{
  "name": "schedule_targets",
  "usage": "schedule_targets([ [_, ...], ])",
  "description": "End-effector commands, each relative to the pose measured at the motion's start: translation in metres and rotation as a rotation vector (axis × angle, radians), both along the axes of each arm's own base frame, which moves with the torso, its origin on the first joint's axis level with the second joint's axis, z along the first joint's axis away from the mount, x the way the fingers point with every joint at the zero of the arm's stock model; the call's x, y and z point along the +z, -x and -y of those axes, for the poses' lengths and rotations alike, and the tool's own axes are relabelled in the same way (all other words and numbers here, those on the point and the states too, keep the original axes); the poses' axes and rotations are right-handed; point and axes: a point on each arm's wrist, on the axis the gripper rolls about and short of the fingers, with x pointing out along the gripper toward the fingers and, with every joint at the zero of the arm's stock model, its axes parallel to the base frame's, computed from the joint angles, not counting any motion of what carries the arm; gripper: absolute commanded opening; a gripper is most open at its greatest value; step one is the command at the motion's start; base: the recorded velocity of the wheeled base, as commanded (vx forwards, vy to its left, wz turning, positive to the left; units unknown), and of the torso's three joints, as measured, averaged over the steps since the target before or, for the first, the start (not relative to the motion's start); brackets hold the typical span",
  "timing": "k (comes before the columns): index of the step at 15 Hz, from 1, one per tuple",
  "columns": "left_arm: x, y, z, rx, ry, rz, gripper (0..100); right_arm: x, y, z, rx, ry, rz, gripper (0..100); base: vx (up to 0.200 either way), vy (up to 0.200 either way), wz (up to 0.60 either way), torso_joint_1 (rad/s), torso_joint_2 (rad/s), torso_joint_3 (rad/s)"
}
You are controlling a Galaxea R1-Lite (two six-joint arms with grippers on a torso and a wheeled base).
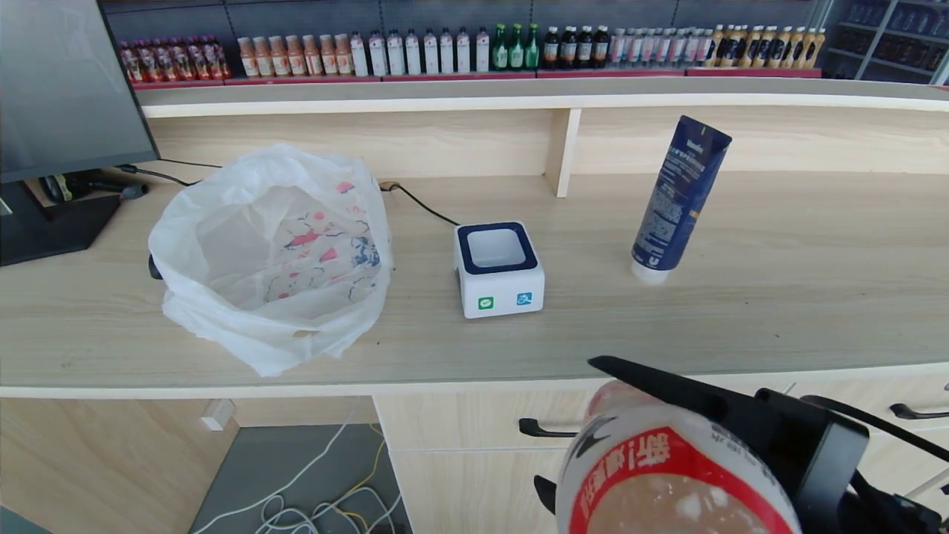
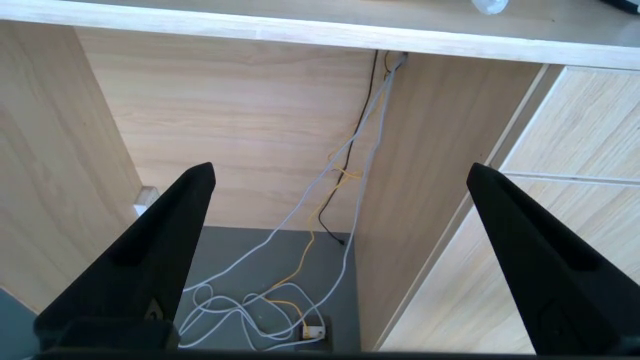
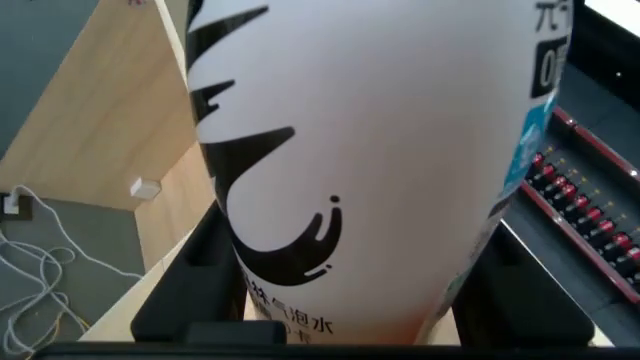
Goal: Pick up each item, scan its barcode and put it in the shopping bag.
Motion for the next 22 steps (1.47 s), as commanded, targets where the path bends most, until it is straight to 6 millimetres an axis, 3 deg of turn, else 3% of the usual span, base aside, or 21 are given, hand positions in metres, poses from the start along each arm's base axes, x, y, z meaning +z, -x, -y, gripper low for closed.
schedule_targets([
  [1,0.000,0.000,0.000,0.000,0.001,0.000,100,-0.004,0.000,-0.002,-0.004,0.032,0.039,0,0.000,0.000,0.00,0.000,0.00,0.000],
  [3,0.000,0.000,0.000,-0.002,0.001,0.000,100,-0.001,0.006,-0.002,-0.016,0.073,0.197,0,0.000,0.000,0.00,0.000,0.00,0.000],
  [6,0.000,0.000,0.000,0.000,0.001,0.000,100,-0.006,0.019,-0.001,0.020,0.076,0.267,0,0.000,0.000,0.00,0.000,0.00,0.000],
  [16,0.000,0.000,0.000,0.000,0.001,0.000,100,0.021,0.010,-0.031,-0.094,0.103,0.624,0,0.000,0.000,0.00,0.000,0.00,0.000],
  [22,0.000,0.000,0.000,0.000,0.001,0.000,100,0.027,0.002,-0.066,-0.085,0.093,0.724,0,0.000,0.000,0.00,0.000,0.00,0.000],
])
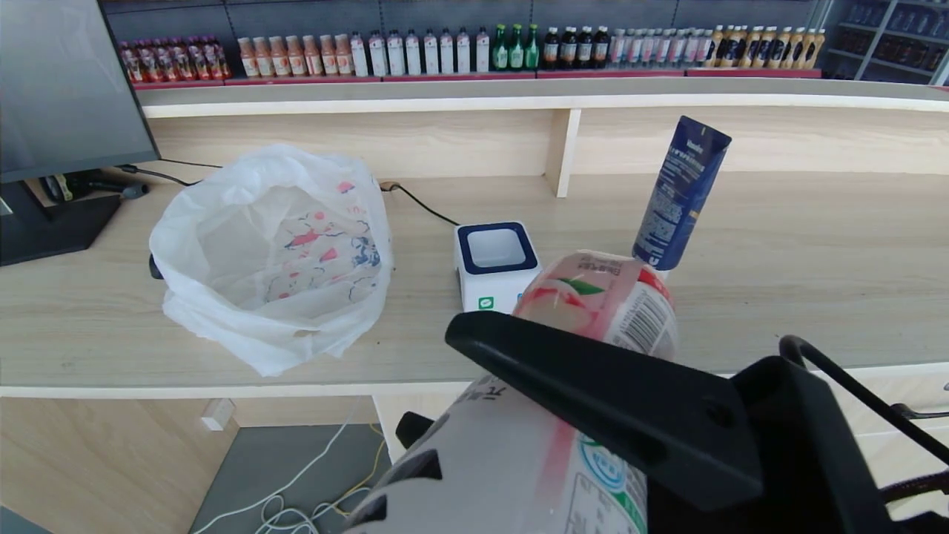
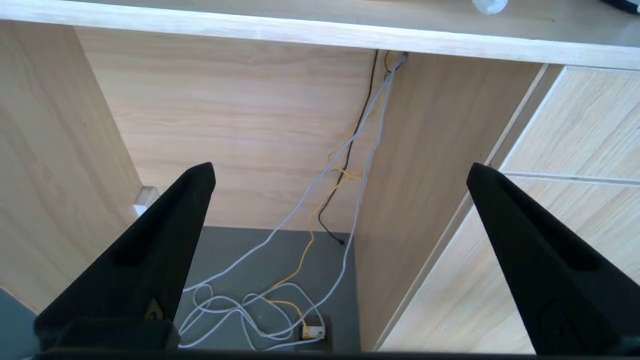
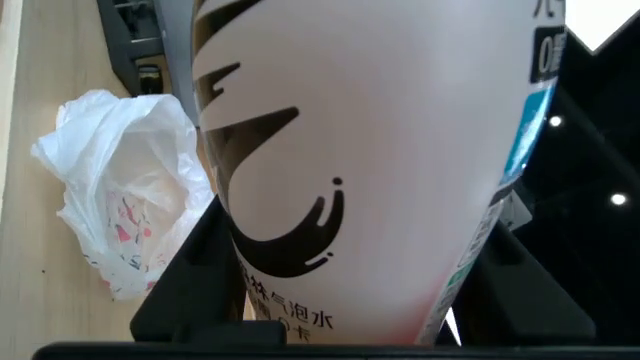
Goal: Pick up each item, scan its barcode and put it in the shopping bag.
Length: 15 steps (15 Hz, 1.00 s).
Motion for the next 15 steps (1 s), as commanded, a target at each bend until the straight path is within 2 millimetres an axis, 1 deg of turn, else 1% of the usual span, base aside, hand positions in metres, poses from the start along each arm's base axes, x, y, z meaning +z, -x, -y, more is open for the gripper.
schedule_targets([
  [1,0.000,0.000,0.000,0.000,0.001,0.000,100,-0.005,0.005,-0.011,0.007,0.027,0.043,0,0.000,0.000,0.00,0.000,0.00,0.000],
  [5,0.000,0.000,0.000,0.000,0.001,0.000,100,-0.001,0.007,-0.011,-0.025,0.015,0.140,0,0.000,0.000,0.00,0.000,0.00,0.000],
  [8,0.000,0.000,0.000,0.000,0.001,0.000,100,0.000,0.008,-0.017,-0.019,0.009,0.147,0,0.000,0.000,0.00,0.000,0.00,0.000],
  [9,0.000,0.000,0.000,0.000,0.001,0.000,100,0.000,0.007,-0.023,-0.015,0.007,0.146,0,0.000,0.000,0.00,0.000,0.00,0.000],
  [10,0.000,0.000,0.000,0.000,0.001,0.000,100,0.000,0.007,-0.025,-0.012,0.009,0.146,0,0.000,0.000,0.00,0.000,0.00,0.000],
  [15,0.000,0.000,0.000,0.000,0.001,0.000,100,0.000,0.008,-0.025,-0.009,0.007,0.146,0,0.000,0.000,0.00,0.000,0.00,0.000],
])
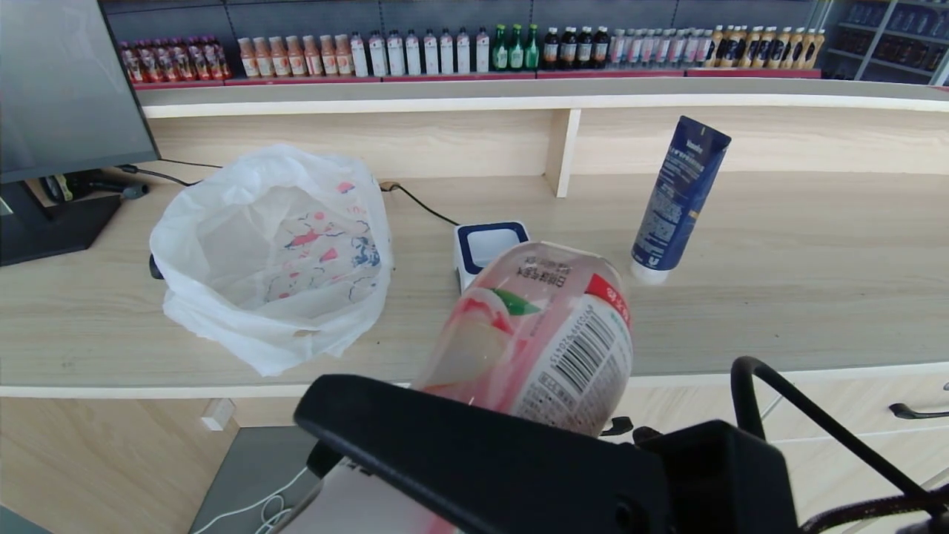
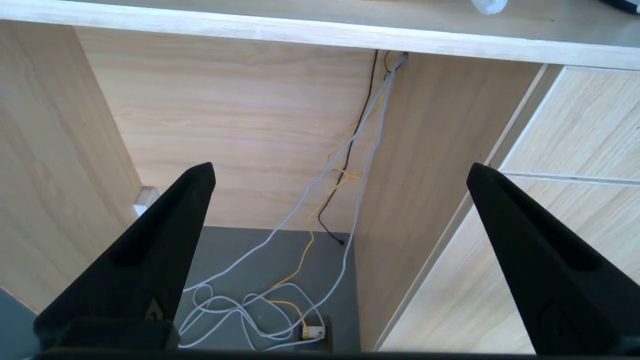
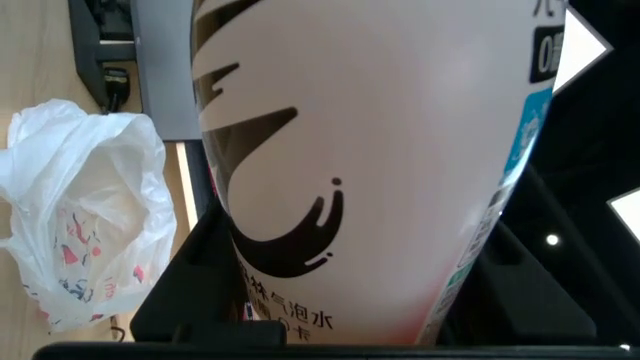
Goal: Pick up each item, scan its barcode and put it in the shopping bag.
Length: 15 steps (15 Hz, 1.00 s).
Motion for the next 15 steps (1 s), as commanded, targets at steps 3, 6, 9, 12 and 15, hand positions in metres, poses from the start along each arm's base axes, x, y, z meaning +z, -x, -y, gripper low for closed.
schedule_targets([
  [3,0.000,0.000,0.000,0.000,0.001,0.000,100,0.004,0.000,-0.001,0.000,-0.017,0.006,0,0.000,0.000,0.00,0.000,0.00,0.000],
  [6,0.000,0.000,0.000,0.000,0.001,0.000,100,0.004,0.000,-0.001,0.001,-0.018,0.005,0,0.000,0.000,0.00,0.000,0.00,0.000],
  [9,0.000,0.000,0.000,-0.002,0.001,0.000,100,0.006,0.000,-0.001,0.015,-0.028,-0.013,0,0.000,0.000,0.00,0.000,0.00,0.000],
  [12,0.000,0.000,0.000,0.000,0.001,0.000,100,0.007,0.000,-0.004,0.055,-0.049,-0.084,0,0.000,0.000,0.00,0.000,0.00,0.000],
  [15,0.000,0.000,0.000,0.000,0.001,0.000,100,0.012,-0.002,-0.006,0.128,-0.098,-0.217,0,0.000,0.000,0.00,0.000,0.00,0.000],
])
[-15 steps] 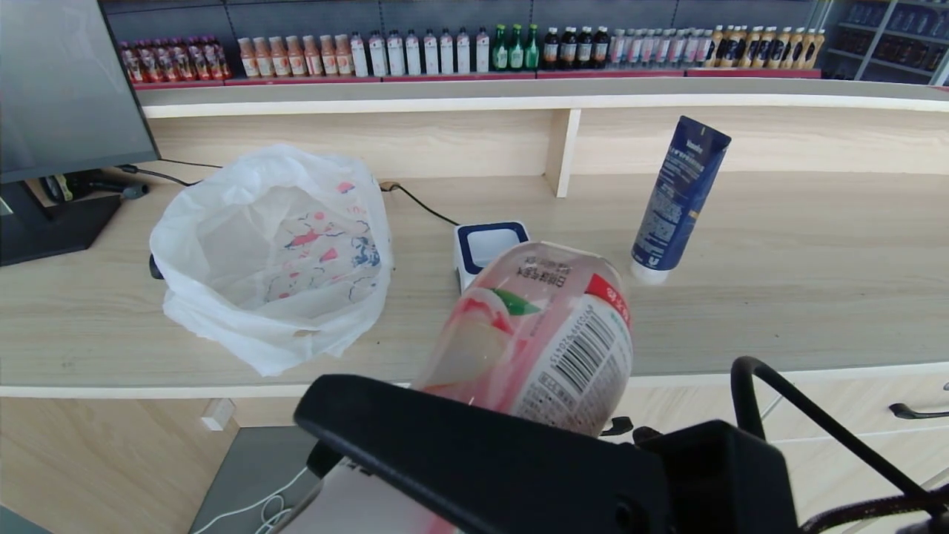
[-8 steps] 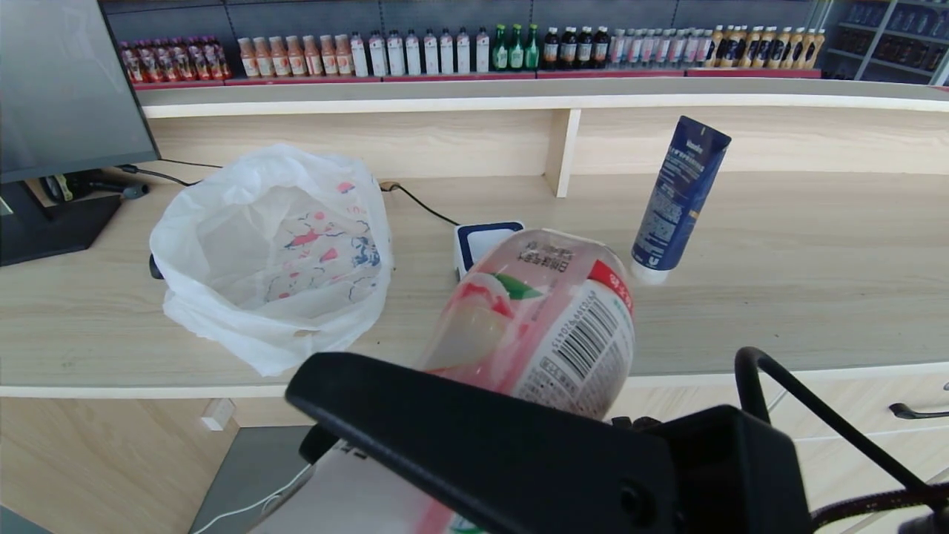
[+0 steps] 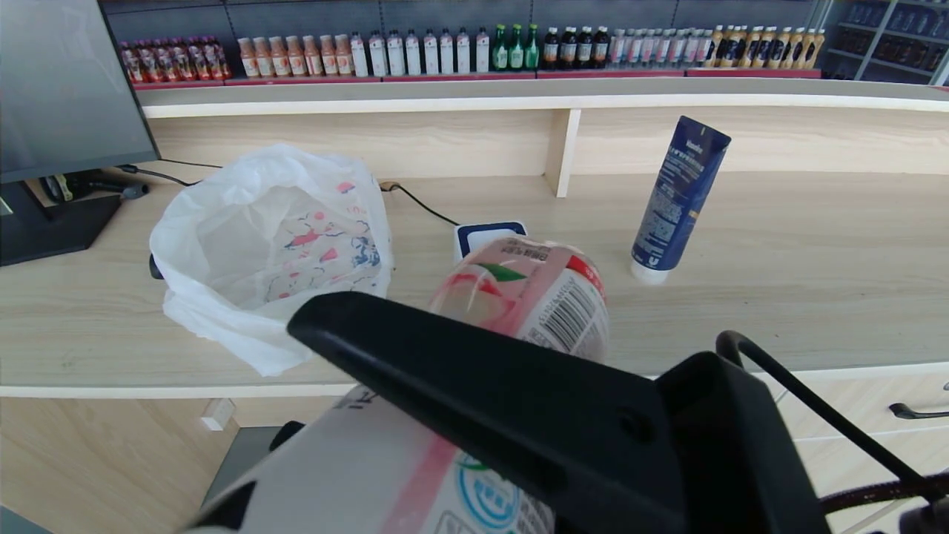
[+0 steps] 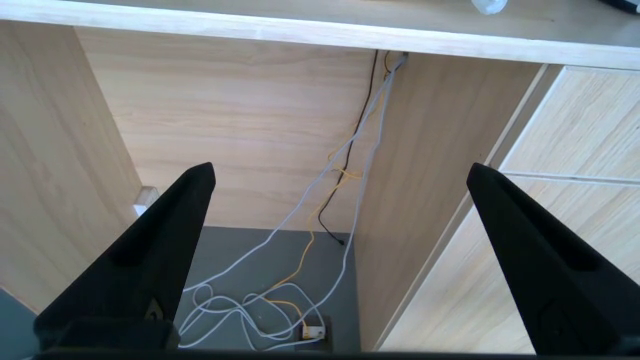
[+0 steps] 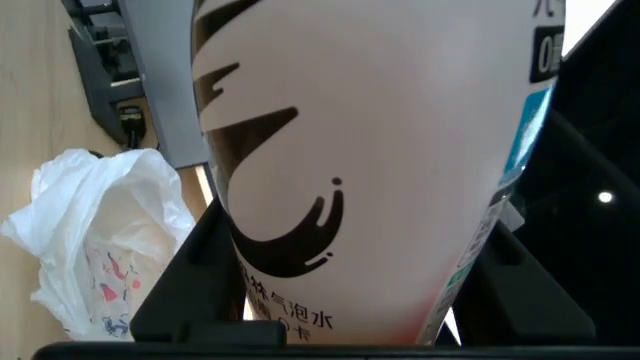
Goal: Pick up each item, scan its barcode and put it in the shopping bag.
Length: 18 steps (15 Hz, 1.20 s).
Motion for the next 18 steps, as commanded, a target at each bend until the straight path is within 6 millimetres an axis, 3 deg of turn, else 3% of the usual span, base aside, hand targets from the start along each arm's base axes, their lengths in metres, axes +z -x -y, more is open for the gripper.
schedule_targets([
  [1,0.000,0.000,0.000,0.000,0.001,0.000,100,0.001,-0.003,0.000,0.053,-0.029,-0.105,0,0.000,0.000,0.00,0.000,0.00,0.000],
  [8,0.000,0.000,0.000,0.000,0.001,0.000,100,-0.010,-0.012,0.001,0.175,-0.066,-0.420,0,0.000,0.000,0.00,0.000,0.00,0.000],
  [14,0.000,0.000,0.000,0.000,0.001,0.000,100,-0.035,-0.020,0.025,0.267,-0.079,-0.803,0,0.000,0.000,0.00,0.000,0.00,0.000],
  [18,0.000,0.000,0.000,0.000,0.001,0.000,100,-0.047,-0.021,0.024,0.314,-0.081,-0.960,0,0.000,0.000,0.00,0.000,0.00,0.000],
])
